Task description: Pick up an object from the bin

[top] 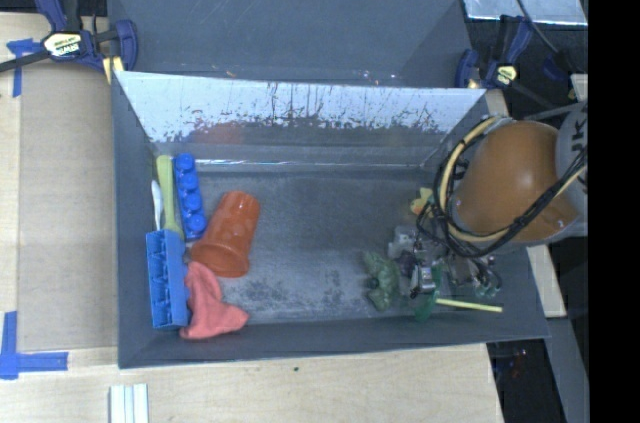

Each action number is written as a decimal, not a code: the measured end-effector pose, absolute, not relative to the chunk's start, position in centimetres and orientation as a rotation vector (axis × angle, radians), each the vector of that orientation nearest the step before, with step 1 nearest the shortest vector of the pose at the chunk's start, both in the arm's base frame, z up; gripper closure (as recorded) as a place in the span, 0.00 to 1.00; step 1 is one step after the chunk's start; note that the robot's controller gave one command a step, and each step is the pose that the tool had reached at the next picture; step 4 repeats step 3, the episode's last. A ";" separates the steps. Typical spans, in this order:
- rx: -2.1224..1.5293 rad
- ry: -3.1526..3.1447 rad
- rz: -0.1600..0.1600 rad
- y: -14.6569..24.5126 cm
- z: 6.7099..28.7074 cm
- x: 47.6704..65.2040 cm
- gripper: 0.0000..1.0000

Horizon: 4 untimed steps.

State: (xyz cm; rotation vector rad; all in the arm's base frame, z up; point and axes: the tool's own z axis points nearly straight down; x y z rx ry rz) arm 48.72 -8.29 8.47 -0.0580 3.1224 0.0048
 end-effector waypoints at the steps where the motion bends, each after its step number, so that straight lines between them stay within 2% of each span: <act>1: -0.073 3.129 0.005 -8.7 14.9 48.8 1.00; 2: -0.041 3.122 0.004 -8.8 18.2 49.0 1.00; 3: -0.069 3.124 0.003 -9.1 20.4 49.2 1.00; 4: -0.069 3.124 0.003 -9.1 20.4 49.2 1.00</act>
Offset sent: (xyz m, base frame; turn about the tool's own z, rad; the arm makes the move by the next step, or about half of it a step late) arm 0.0002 -0.0062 0.0736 0.0436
